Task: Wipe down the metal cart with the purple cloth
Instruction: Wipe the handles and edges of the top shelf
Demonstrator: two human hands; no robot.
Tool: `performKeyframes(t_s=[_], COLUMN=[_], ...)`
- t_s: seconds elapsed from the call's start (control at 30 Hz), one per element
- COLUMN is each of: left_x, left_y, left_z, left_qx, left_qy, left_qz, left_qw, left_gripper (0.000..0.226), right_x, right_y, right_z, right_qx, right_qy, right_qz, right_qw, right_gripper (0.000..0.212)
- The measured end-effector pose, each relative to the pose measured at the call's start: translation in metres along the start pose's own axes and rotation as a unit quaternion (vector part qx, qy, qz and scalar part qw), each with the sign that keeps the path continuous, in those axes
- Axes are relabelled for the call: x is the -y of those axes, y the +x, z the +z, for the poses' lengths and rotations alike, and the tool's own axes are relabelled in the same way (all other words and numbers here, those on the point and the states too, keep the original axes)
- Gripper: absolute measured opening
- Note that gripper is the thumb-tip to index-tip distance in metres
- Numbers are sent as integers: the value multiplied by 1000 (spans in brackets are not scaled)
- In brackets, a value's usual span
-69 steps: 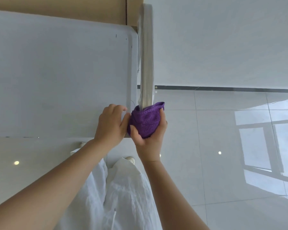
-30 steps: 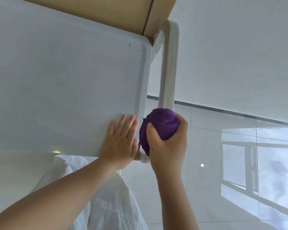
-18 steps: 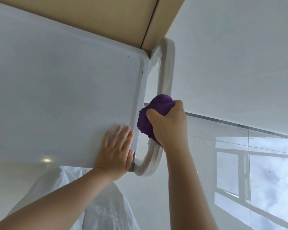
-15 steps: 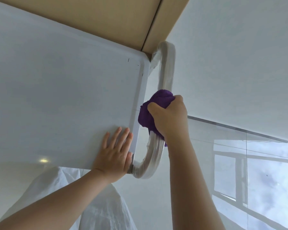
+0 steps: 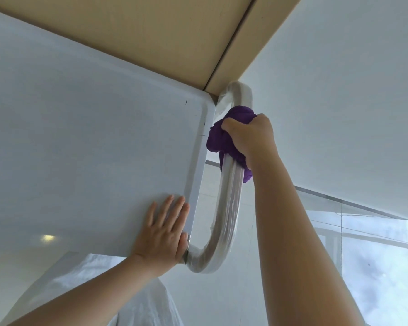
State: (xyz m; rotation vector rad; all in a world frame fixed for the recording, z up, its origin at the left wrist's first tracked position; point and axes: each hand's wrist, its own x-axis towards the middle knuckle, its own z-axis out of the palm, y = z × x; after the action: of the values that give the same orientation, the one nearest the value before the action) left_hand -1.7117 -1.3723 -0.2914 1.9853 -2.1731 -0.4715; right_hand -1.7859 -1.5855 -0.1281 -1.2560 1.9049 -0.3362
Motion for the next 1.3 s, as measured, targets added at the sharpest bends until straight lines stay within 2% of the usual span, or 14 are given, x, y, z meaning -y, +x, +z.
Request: performKeyframes(t_s=[0.2, 0.37, 0.5, 0.67, 0.87, 1.0, 1.13, 1.3], left_x=[3, 6, 10, 15, 27, 25, 24, 24], left_y=[6, 39, 80, 129, 128, 129, 128, 128], left_z=[-1, -12, -22, -36, -19, -20, -17, -16], left_qx=[-3, 35, 74, 100, 57, 38, 24, 27], left_qy=[-19, -42, -10, 30, 14, 17, -1, -7], left_qz=[0, 8, 0, -15, 17, 24, 26, 22], left_qw=[1000, 998, 997, 994, 998, 999, 999, 999], left_gripper=[60, 68, 73, 81, 82, 82, 80, 81], right_x=[17, 31, 37, 47, 55, 65, 72, 72], right_y=[21, 35, 44, 56, 79, 91, 99, 111], right_z=[-1, -4, -5, -7, -5, -4, -5, -9], right_qx=[1, 8, 18, 37, 65, 115, 139, 172], right_qy=[12, 20, 15, -5, -36, -73, -95, -37], right_qz=[21, 39, 51, 72, 114, 134, 151, 171], right_qw=[1000, 999, 998, 997, 991, 982, 974, 969], right_gripper=[36, 27, 24, 31, 33, 13, 19, 15])
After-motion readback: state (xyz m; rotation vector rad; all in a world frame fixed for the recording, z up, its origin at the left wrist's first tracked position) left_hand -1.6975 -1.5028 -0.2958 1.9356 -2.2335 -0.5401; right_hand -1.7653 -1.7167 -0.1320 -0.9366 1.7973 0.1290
